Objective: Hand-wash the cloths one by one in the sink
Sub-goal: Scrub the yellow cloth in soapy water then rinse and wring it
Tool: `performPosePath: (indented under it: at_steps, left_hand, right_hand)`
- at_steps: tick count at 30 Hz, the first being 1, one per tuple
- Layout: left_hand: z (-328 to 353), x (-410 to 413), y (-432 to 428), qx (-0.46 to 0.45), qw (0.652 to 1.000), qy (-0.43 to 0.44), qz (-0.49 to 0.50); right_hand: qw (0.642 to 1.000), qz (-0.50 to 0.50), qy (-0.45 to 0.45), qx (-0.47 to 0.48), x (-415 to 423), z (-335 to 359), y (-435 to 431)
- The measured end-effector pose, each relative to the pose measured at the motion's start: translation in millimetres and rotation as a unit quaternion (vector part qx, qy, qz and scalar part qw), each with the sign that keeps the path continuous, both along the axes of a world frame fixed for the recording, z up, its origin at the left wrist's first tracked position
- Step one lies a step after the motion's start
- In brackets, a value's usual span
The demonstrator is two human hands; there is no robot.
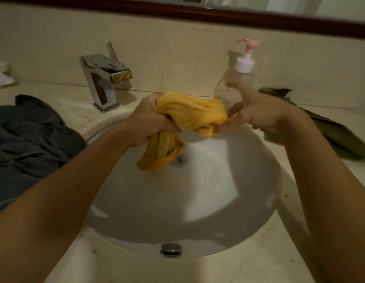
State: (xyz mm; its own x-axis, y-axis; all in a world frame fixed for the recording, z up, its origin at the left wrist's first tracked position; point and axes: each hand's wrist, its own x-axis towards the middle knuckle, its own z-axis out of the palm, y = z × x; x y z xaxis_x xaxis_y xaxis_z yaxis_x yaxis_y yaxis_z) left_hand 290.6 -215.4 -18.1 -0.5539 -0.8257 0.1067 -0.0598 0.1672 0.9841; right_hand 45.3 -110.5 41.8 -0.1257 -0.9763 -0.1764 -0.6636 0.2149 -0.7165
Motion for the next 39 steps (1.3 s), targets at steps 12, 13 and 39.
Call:
performPosePath:
  at_steps: [12, 13, 39]
  left_hand:
    - [7.9, -26.8, 21.8, 0.007, 0.988, 0.154, 0.010]
    - [9.3, -26.9, 22.1, 0.007, 0.988, 0.154, 0.017]
    - [-22.1, -12.8, 0.8, 0.098, 0.990, 0.102, -0.018]
  right_hand:
    - [0.957, 0.110, -0.267, -0.043, 57.3, -84.4, -22.2]
    - [0.957, 0.116, -0.265, -0.022, 56.9, -86.7, -22.0]
    - [0.997, -0.014, -0.080, 0.005, 69.5, -86.2, -15.8]
